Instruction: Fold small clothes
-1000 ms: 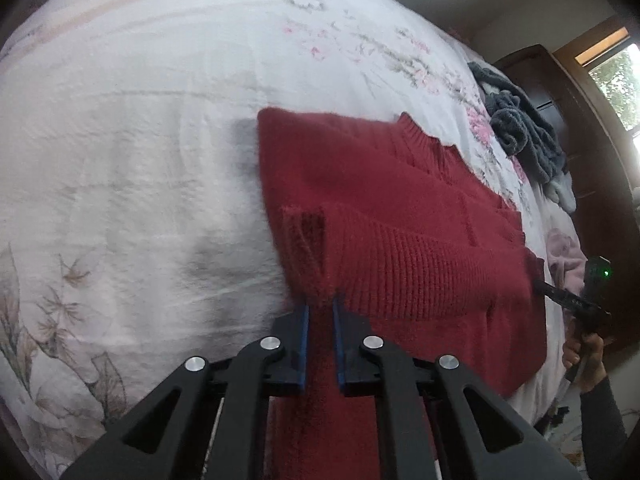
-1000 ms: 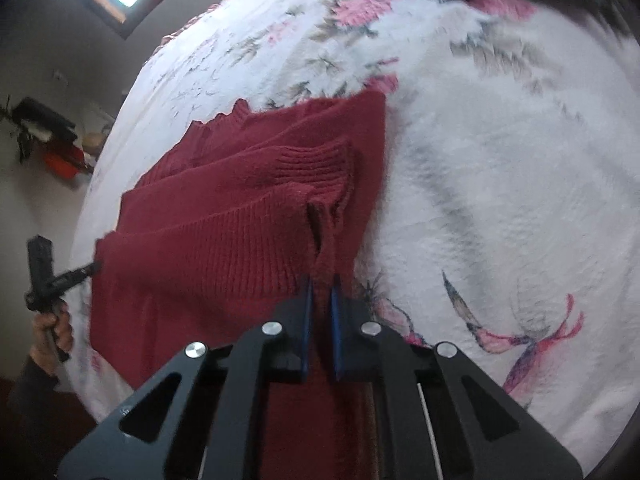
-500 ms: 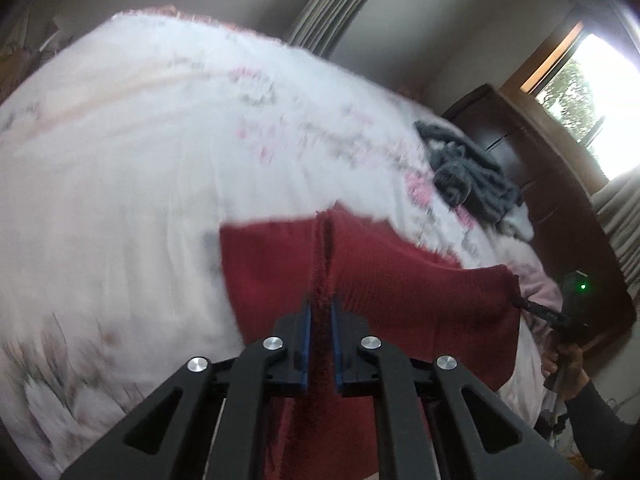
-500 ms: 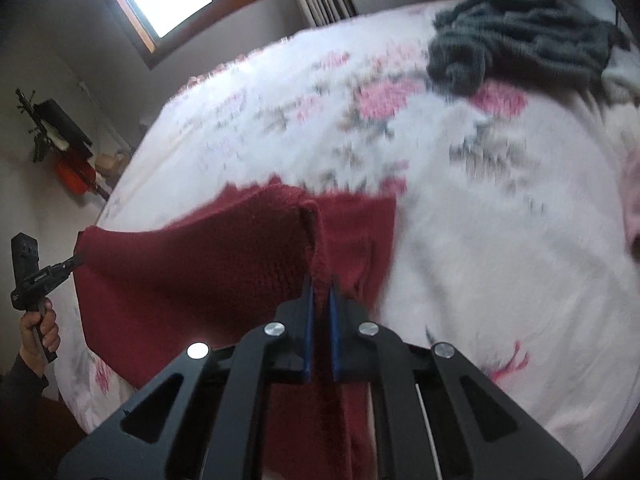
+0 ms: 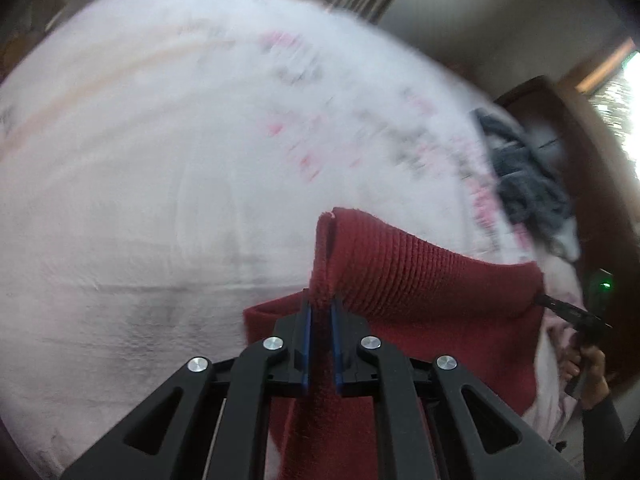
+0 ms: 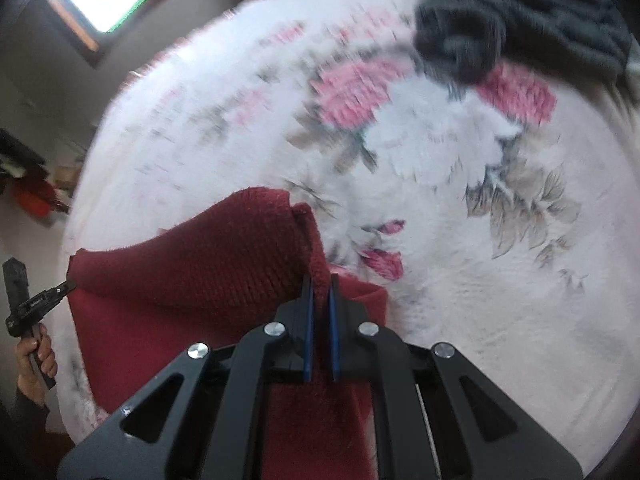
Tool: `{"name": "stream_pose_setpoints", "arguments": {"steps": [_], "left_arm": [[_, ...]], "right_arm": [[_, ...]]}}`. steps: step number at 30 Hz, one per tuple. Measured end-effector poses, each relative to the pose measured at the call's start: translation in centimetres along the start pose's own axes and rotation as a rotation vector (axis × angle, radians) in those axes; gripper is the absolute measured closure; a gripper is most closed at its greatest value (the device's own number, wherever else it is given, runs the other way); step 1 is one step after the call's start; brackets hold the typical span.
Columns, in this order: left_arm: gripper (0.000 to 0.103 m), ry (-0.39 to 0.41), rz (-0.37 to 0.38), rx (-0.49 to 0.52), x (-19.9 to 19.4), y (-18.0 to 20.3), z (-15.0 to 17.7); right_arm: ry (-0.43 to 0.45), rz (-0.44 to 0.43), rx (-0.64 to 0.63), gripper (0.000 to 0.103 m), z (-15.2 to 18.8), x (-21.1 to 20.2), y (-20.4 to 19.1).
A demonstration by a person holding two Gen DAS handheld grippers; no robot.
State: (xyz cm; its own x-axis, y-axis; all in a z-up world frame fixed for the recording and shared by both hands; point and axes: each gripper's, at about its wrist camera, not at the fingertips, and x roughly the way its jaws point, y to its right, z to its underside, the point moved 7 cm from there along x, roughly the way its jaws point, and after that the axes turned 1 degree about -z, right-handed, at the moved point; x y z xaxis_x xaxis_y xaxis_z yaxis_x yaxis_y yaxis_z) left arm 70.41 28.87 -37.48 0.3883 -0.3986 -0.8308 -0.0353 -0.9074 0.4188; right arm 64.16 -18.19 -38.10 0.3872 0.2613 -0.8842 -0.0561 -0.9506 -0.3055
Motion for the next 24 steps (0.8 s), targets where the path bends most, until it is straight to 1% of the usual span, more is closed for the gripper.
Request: {"name": "stream_pose_setpoints", "arguments": {"steps": [1,3,8,10,12,17,24], "left_arm": [[0.095,-0.028,-0.022,-0.013,1.3,-0.6,-0.1],[0.096,-0.032,-0.025,-0.021,1.9,-0.9,-0.3],[0.096,0.046,0.043,-0.004,-0.4,0.6,-2.1],[0.096,0.063,0.050,-0.005,-0.9,0.8,-2.9],[0.096,0.061,0.043,-0.018,-0.5,0.3,-3.9],[0.096,0.012,0.018,-0.042,2.5,-1.1,-4.9],[0.095,-0.087,-0.011,-0.117,8.1,-3.7,-3.7]], "right_arm": [[-0.009,0.016,0.003,0.098,0.0,0.6,0.2],[0.006,0.016,0.002,0.098,-0.2,0.7,0.1],[0.085,-0.029,0.010,0.098,-1.5,-1.5,-0.6],[0.093,-0.032,0.021,0.098,-2.1,-1.7,-0.5],[0.095,-0.021,0.021,0.098,-2.7,-1.5,-0.5],[0.072,0.009,0.019,0.098,-3.7,0.8,-0.2],[0.005,0.055,0.040,0.098,-3.6,5.1,1.5]]}}
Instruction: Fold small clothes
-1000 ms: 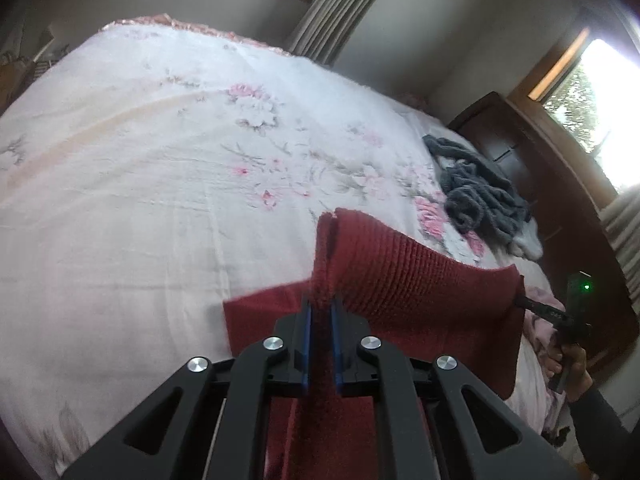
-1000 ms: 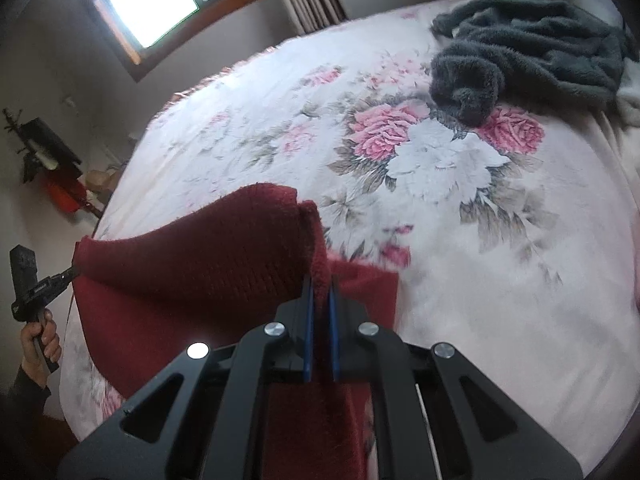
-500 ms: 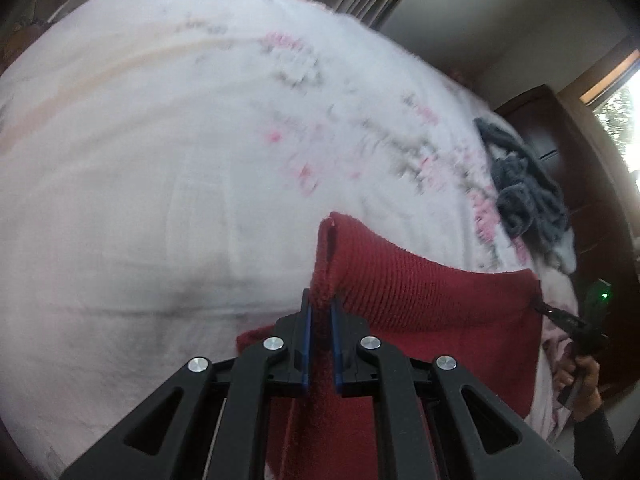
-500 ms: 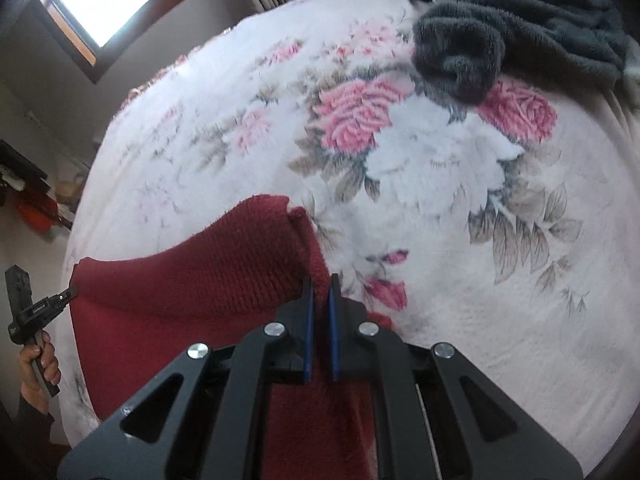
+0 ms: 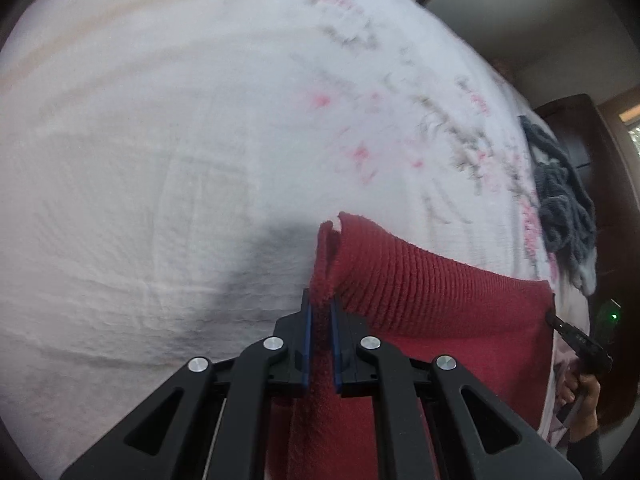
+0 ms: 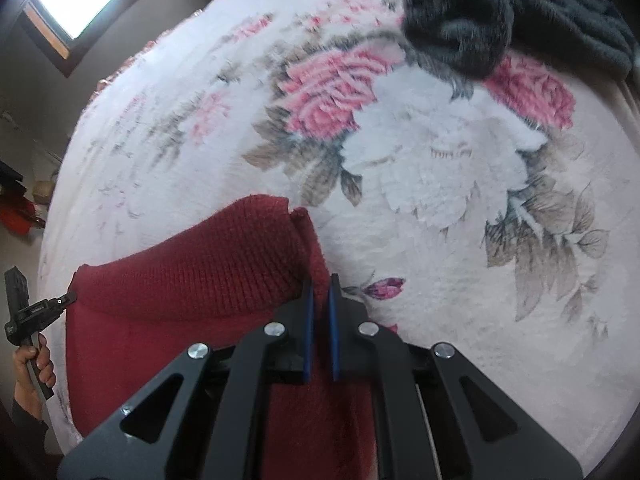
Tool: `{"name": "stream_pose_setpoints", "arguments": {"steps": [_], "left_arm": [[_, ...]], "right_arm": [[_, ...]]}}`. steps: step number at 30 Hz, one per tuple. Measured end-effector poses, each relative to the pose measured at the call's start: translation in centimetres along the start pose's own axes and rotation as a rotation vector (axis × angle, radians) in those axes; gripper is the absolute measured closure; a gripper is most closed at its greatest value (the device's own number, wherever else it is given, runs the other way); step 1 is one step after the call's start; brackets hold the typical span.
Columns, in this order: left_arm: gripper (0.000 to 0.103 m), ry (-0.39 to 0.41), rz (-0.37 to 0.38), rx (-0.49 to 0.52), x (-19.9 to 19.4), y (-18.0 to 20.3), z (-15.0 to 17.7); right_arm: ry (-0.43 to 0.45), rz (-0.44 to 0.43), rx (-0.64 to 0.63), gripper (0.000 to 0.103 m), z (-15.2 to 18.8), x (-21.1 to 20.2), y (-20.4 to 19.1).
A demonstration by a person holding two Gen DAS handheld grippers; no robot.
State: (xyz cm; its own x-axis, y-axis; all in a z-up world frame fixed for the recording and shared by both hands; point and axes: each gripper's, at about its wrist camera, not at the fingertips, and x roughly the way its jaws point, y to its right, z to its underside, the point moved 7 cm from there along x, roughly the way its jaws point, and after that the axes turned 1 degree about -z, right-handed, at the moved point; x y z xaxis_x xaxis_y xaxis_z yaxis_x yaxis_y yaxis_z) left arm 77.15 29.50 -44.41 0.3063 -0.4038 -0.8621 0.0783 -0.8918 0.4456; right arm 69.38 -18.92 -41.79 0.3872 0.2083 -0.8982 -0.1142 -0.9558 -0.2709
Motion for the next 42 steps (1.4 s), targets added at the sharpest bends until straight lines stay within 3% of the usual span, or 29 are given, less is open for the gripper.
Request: {"name": "stream_pose_setpoints", "arguments": {"steps": [3,5,7,8,10,11,13,14,15,17,19,20,22,25,26,27,28,29,31,32,33,34,37,39,40,41,42], "left_arm": [[0.094,-0.030,-0.016,-0.007,1.4,-0.8,0.5],[0.084,-0.040,-0.016,-0.017,1.5,-1.1,0.7],[0.077,0.022,-0.069,-0.045,-0.4,-1.4,0.4],[0.077,0.062,-0.093,-0.037,-1.5,-1.2,0.3],[0.077,0.108,-0.005,0.013,-3.4,0.8,0.7],[0.077,0.091,0.068,0.052,-3.6,2.4,1.4],[0.077,0.051,0.119,0.106,-2.9,4.0,2.8],[0.077,0.008,0.094,0.116,-1.5,3.8,3.5],[0.079,-0.018,0.055,0.115,-0.4,3.2,4.0],[0.100,-0.045,-0.015,0.079,1.5,1.0,4.5],[0.098,-0.035,-0.011,0.024,1.1,-0.3,4.3],[0.091,0.001,-0.001,0.008,-0.3,-0.3,4.2],[0.090,0.051,0.054,0.039,-3.0,0.7,4.8],[0.090,0.054,0.259,0.150,-7.6,3.5,9.9],[0.090,0.039,0.282,0.164,-7.9,3.6,11.4],[0.088,0.008,0.289,0.173,-7.5,3.2,13.3],[0.089,-0.015,0.240,0.187,-6.4,2.2,14.5],[0.096,-0.030,0.195,0.181,-5.2,1.1,15.0],[0.101,-0.044,0.177,0.144,-3.9,-0.7,15.7],[0.101,-0.029,0.177,0.116,-4.4,-1.4,15.5],[0.100,-0.010,0.178,0.106,-5.2,-1.6,15.3],[0.098,0.016,0.180,0.110,-6.6,-1.3,15.2],[0.098,0.042,0.287,0.187,-10.7,1.6,18.2],[0.096,-0.002,0.329,0.241,-11.2,3.1,22.0],[0.094,-0.024,0.314,0.253,-10.6,3.2,22.7],[0.095,-0.049,0.251,0.263,-9.1,2.5,23.8],[0.096,-0.068,0.220,0.256,-8.0,1.7,24.3]], "right_arm": [[-0.027,0.021,-0.003,0.097,0.3,1.7,0.5],[-0.057,0.024,0.001,0.094,0.7,2.7,0.7],[-0.019,0.005,0.028,0.087,0.4,1.7,1.0],[0.023,-0.007,0.050,0.083,0.2,0.6,1.1],[0.114,-0.129,0.091,0.083,0.3,-2.5,0.7],[0.116,-0.188,0.109,0.083,0.8,-3.2,0.6],[0.066,-0.269,0.119,0.083,2.7,-2.9,0.3],[0.029,-0.270,0.116,0.083,3.7,-2.0,0.4],[-0.014,-0.253,0.113,0.089,4.7,-0.7,0.9],[-0.045,-0.217,0.141,0.103,5.6,1.1,2.3],[-0.040,-0.253,0.194,0.103,5.5,0.7,3.1],[-0.018,-0.276,0.196,0.096,5.4,-0.5,2.5],[0.004,-0.342,0.167,0.092,6.1,-2.7,1.0],[-0.011,-0.453,0.095,0.092,10.3,-5.2,-1.6],[-0.023,-0.461,0.086,0.092,11.4,-5.1,-1.8],[-0.053,-0.454,0.086,0.092,13.3,-4.2,-1.6],[-0.079,-0.432,0.090,0.098,14.3,-3.2,-1.1],[-0.096,-0.418,0.107,0.103,15.1,-2.1,-0.5],[-0.093,-0.458,0.156,0.103,15.4,-1.5,0.3],[-0.089,-0.454,0.176,0.103,15.3,-2.1,0.3],[-0.069,-0.459,0.183,0.094,15.1,-3.3,-0.2],[-0.052,-0.483,0.172,0.091,15.2,-4.5,-1.0],[-0.076,-0.539,0.104,0.091,17.8,-6.3,-4.0],[-0.125,-0.499,0.061,0.091,20.2,-5.2,-4.7],[-0.139,-0.470,0.055,0.095,20.9,-4.4,-4.5],[-0.153,-0.454,0.067,0.103,21.6,-3.6,-4.1],[-0.158,-0.448,0.094,0.103,21.8,-2.9,-3.3]]}}
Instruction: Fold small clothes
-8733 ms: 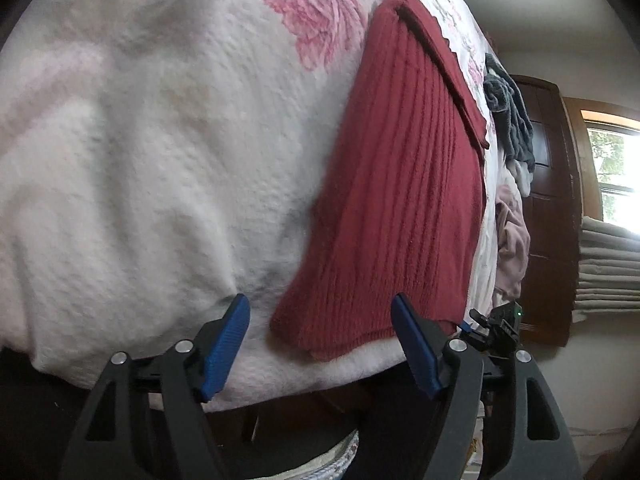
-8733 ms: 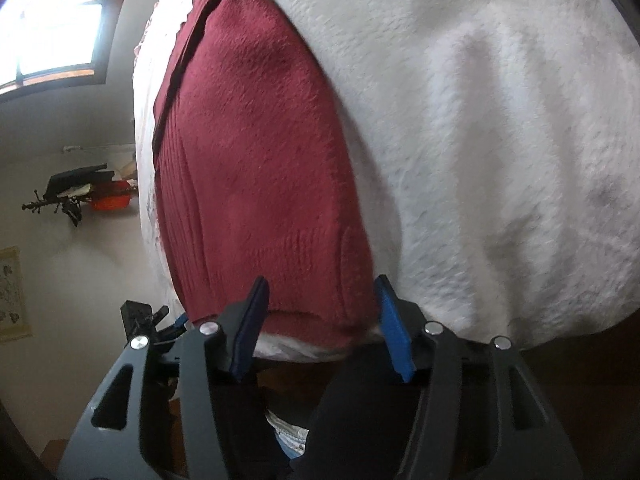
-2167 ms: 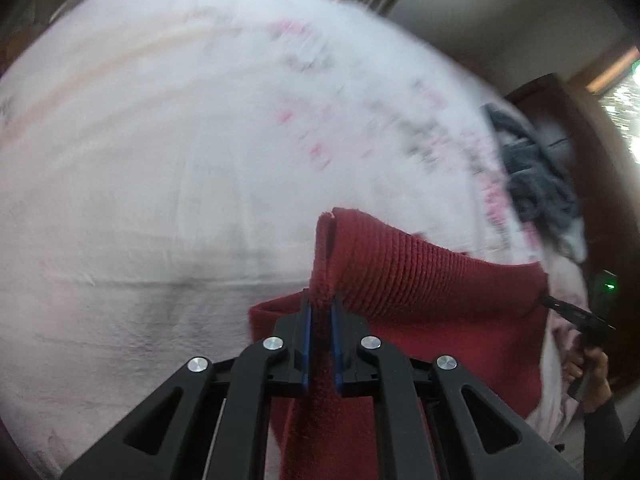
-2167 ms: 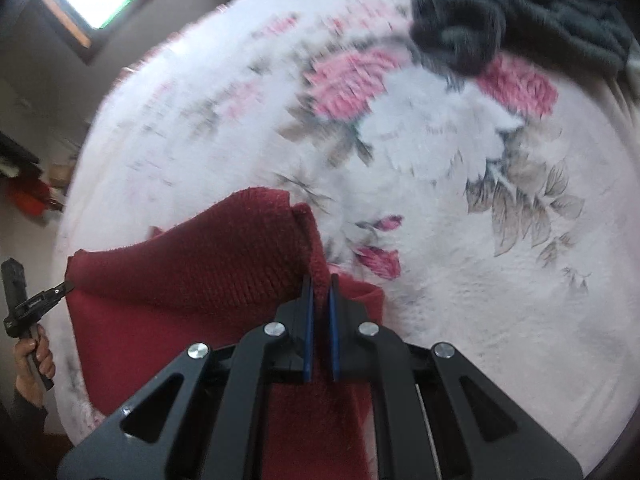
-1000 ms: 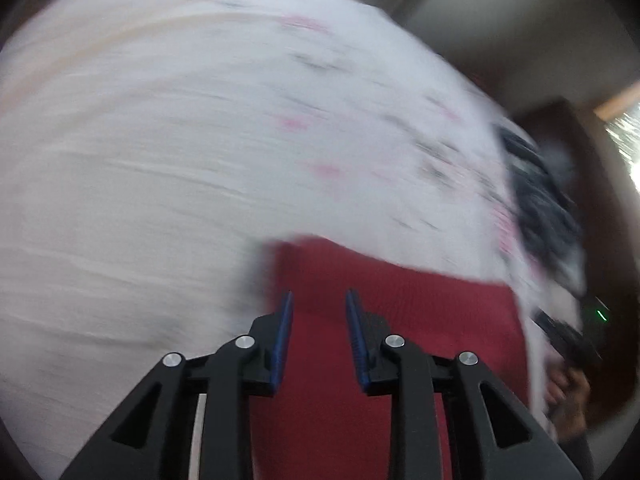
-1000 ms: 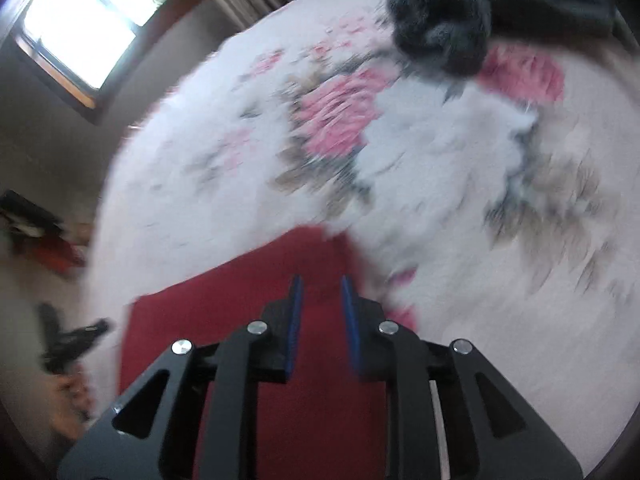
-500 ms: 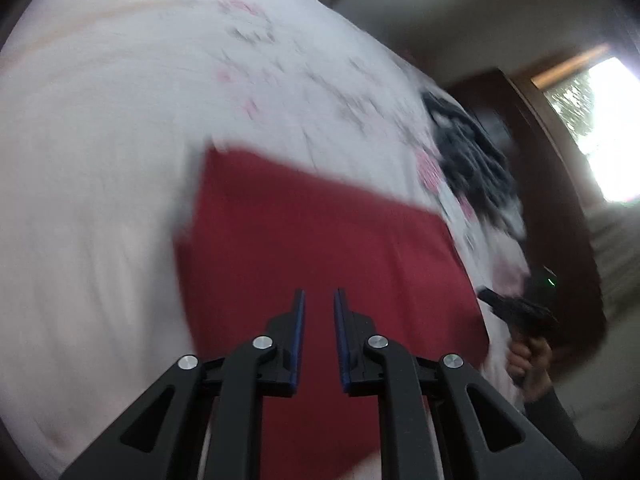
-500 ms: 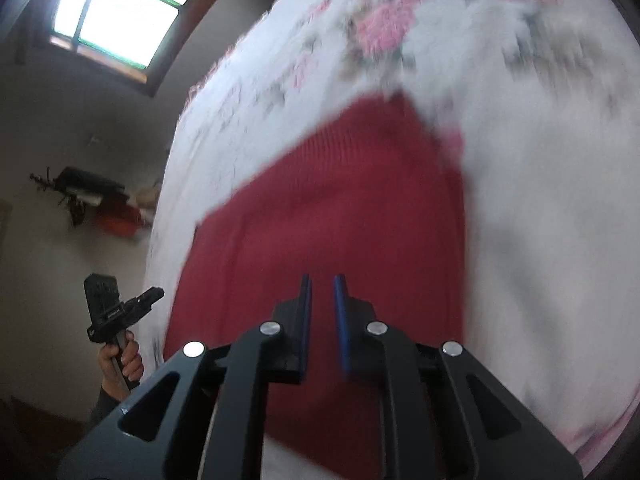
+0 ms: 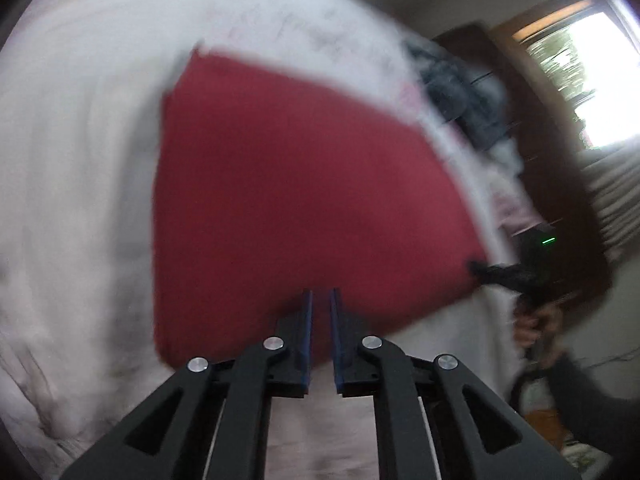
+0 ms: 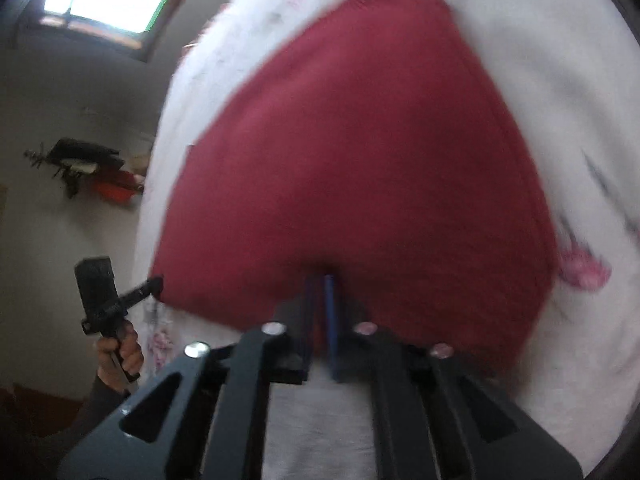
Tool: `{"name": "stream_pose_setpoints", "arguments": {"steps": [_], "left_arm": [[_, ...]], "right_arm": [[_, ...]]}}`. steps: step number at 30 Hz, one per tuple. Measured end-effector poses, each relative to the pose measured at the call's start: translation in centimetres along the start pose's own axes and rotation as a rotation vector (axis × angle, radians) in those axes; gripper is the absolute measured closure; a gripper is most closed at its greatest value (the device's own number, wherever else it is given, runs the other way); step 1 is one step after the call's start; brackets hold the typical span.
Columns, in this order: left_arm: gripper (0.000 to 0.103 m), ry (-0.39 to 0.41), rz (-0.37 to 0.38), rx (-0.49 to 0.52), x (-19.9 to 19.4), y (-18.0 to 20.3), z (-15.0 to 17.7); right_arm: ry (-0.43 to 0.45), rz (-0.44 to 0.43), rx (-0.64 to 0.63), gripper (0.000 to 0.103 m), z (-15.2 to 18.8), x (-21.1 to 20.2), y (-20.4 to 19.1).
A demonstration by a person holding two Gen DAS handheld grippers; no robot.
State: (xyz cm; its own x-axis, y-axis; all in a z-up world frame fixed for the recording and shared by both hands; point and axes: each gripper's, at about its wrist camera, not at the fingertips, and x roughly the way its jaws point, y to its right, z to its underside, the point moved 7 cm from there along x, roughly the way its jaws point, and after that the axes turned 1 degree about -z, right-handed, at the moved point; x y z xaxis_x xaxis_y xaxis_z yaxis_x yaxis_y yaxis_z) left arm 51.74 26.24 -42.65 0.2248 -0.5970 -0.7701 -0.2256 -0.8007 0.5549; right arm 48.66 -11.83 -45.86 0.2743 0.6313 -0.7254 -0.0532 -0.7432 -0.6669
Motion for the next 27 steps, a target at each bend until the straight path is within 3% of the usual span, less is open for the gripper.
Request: {"name": "stream_pose_setpoints", "arguments": {"steps": [2,6,7,9,11,13,15,16,17,18,23,27], "left_arm": [[0.101,-0.019,-0.015,-0.043,1.0,-1.9,1.2],[0.099,0.006,0.018,-0.111,-1.3,-2.9,1.9],[0.090,0.014,0.021,-0.121,-1.6,-3.0,1.5],[0.084,0.058,0.033,-0.178,-2.6,-3.1,1.2],[0.062,0.141,0.045,-0.246,-5.1,-4.6,1.3],[0.054,0.209,0.064,-0.288,-6.4,-5.0,1.3],[0.043,0.256,0.106,-0.320,-7.5,-5.4,2.2],[0.037,0.277,0.114,-0.334,-7.9,-5.7,2.5],[0.036,0.302,0.130,-0.357,-8.4,-6.2,2.9],[0.036,0.315,0.149,-0.369,-8.5,-6.3,3.0],[0.032,0.375,0.199,-0.379,-8.7,-6.4,3.2],[0.032,0.399,0.224,-0.389,-8.8,-7.1,3.4]], "right_arm": [[0.019,-0.021,0.055,0.103,-0.2,-0.7,1.1],[0.068,0.045,0.091,0.103,-0.8,-3.8,3.0],[0.085,0.072,0.092,0.103,-0.6,-4.8,3.3],[0.132,0.179,0.053,0.099,-0.4,-6.8,3.3],[0.169,0.288,-0.016,0.089,0.2,-8.2,1.6],[0.185,0.364,-0.156,0.082,1.8,-8.4,-2.2],[0.189,0.479,-0.359,0.055,4.0,-6.2,-7.6],[0.193,0.523,-0.456,0.048,5.7,-5.0,-9.8],[0.195,0.558,-0.551,0.038,6.2,-3.7,-12.1],[0.188,0.572,-0.667,0.034,7.9,-1.4,-15.2],[0.167,0.655,-1.132,0.031,15.4,8.9,-24.6],[0.214,0.774,-1.396,0.031,18.4,14.5,-28.3]]}}
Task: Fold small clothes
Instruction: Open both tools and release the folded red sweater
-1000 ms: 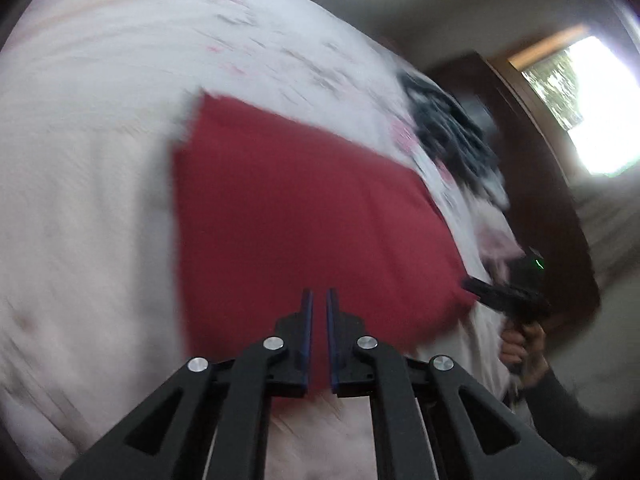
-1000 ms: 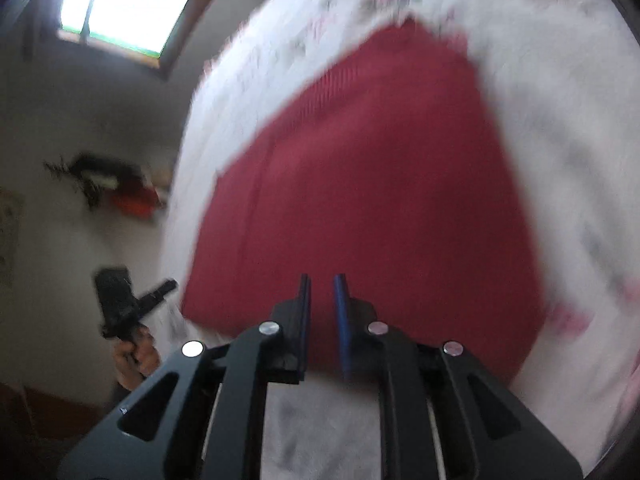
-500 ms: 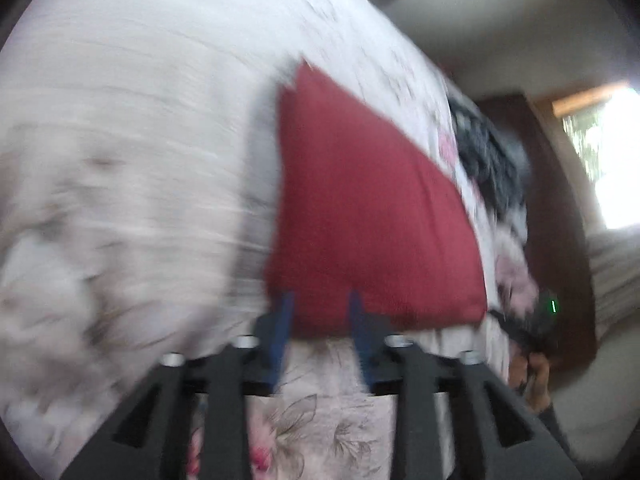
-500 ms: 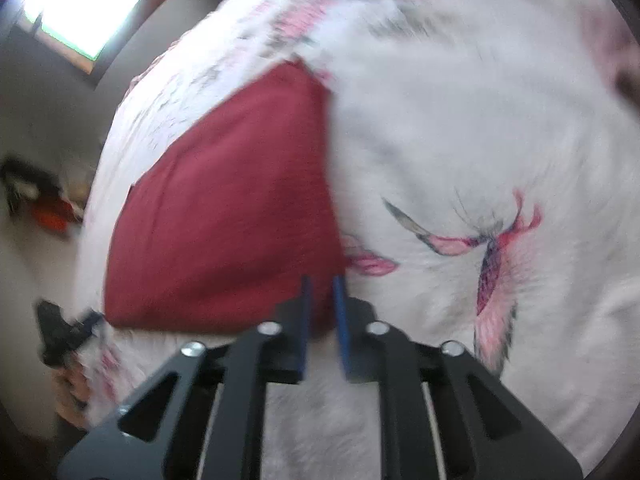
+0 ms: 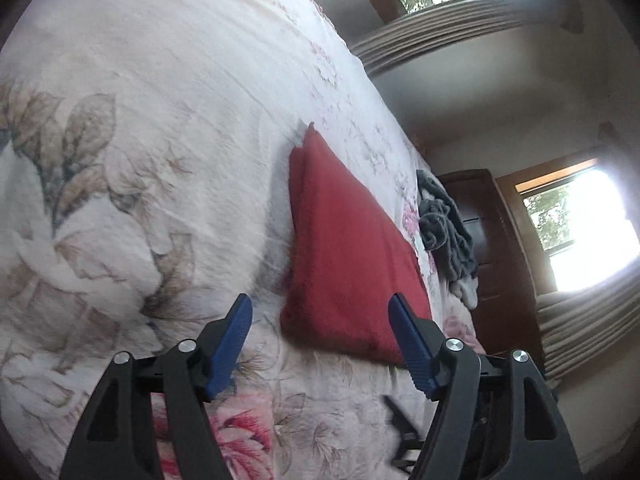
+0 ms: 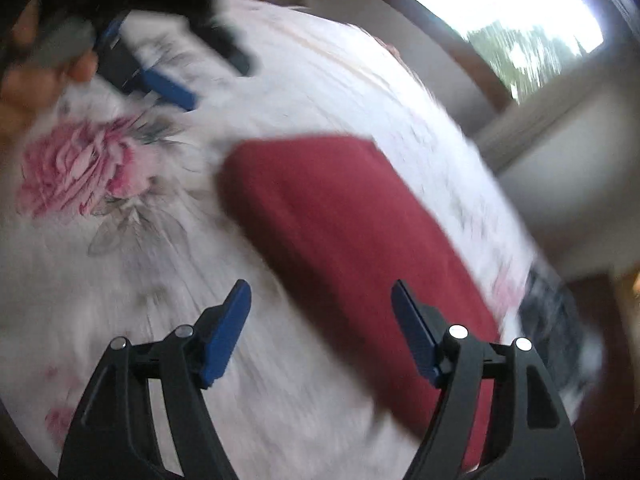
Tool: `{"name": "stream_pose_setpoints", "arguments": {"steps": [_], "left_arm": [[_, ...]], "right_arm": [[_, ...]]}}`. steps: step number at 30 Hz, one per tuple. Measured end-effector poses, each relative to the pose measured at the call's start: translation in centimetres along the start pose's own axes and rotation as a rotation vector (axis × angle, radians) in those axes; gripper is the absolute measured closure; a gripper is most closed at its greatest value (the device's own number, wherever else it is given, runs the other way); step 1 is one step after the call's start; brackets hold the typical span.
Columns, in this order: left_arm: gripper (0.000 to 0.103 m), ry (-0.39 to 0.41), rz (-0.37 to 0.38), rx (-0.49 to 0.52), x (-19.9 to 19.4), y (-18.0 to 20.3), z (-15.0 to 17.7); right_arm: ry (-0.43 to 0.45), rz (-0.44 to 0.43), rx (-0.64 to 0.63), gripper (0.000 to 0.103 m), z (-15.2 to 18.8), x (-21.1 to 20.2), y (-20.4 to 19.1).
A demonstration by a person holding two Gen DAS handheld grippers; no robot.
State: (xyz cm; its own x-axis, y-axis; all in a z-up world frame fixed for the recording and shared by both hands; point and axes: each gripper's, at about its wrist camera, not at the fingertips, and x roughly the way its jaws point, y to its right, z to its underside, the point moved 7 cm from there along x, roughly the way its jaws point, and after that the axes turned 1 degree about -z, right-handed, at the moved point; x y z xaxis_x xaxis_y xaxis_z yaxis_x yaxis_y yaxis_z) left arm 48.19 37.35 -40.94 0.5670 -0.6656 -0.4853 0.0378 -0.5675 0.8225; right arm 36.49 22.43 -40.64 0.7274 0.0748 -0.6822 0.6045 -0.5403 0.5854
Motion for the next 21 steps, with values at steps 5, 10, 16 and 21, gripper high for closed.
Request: {"name": "stream_pose_setpoints", "arguments": {"steps": [5,10,16,21], "left_arm": [[0.032,0.033,0.045,-0.025,-0.6,-0.9,0.2],[0.031,0.046,0.092,-0.042,-1.0,-1.6,0.1],[0.031,0.054,0.109,-0.028,-1.1,-1.5,-0.3],[0.031,0.068,0.128,-0.047,-1.7,-2.5,-0.4]], "right_arm": [[0.012,0.090,-0.147,0.031,-2.1,1.5,-2.9],[-0.003,0.106,-0.206,0.032,-3.5,3.2,-3.8],[-0.017,0.138,-0.256,0.033,-5.4,5.3,-4.7],[-0.041,0.170,-0.255,0.039,-6.2,7.1,-3.9]]}}
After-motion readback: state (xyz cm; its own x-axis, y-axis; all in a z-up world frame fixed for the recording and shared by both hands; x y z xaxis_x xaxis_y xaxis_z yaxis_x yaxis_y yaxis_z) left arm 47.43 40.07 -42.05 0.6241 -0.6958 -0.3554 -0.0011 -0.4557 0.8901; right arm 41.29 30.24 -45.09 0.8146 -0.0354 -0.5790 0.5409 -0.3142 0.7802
